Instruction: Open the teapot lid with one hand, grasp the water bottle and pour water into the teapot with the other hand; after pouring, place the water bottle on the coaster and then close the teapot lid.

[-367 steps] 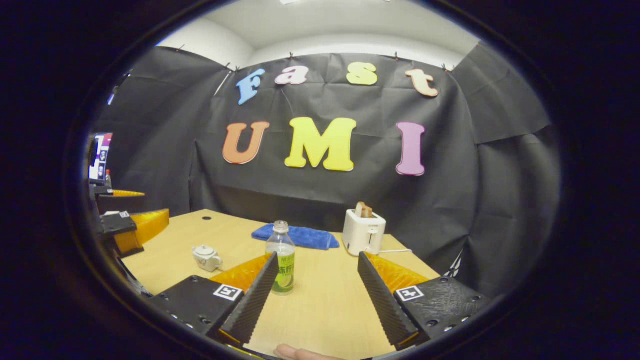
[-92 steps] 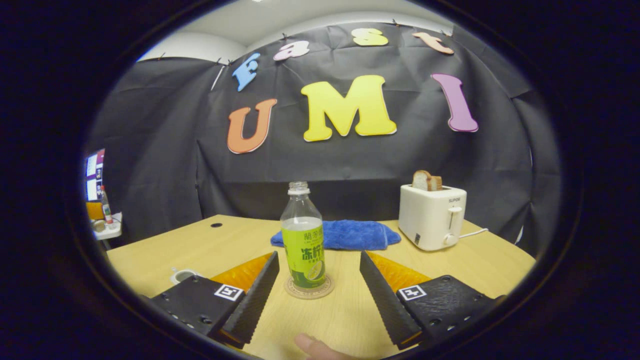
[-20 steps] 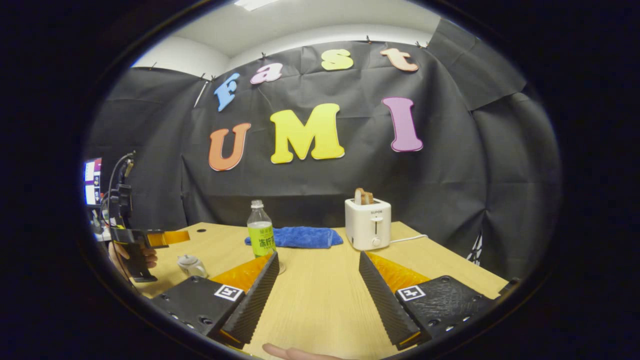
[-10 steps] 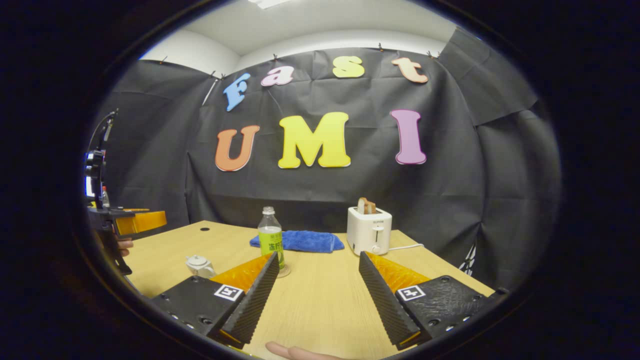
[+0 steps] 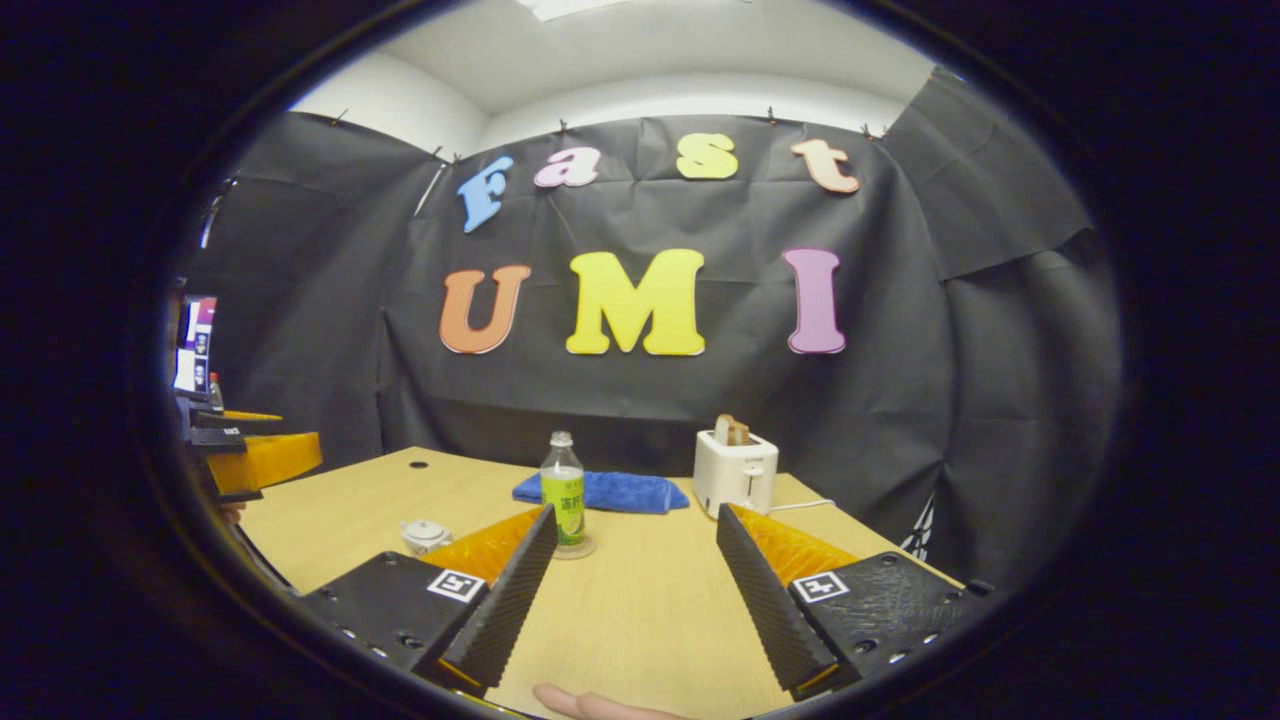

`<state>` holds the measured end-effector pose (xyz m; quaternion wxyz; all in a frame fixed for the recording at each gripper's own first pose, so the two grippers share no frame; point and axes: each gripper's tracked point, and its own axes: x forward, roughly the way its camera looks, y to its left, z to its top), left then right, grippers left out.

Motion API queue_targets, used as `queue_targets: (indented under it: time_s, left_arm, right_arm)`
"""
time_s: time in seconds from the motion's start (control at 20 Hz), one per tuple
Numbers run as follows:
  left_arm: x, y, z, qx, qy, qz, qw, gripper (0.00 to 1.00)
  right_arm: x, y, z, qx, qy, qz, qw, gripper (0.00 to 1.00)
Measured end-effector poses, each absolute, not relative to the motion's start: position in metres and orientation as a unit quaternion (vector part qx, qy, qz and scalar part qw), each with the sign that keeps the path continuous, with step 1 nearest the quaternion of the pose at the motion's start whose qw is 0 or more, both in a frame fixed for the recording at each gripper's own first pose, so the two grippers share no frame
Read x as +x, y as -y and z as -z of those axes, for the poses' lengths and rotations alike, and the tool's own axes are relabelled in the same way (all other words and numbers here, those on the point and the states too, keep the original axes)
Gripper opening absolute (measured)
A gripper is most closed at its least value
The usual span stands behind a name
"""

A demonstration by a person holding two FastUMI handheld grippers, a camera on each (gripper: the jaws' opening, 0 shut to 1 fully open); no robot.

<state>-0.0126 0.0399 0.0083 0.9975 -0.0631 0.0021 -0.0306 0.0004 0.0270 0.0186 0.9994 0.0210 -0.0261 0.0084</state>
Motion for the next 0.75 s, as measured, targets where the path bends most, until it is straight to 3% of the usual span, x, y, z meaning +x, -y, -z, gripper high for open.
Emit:
queue_targets:
  time_s: [0.75]
  left_arm:
    - [0.001, -0.024, 0.008, -0.039, -0.01, 0.027, 0.999, 0.98]
  right_arm:
    - [0.014, -0.018, 0.002, 0.006, -0.012, 0.004, 1.0, 0.95]
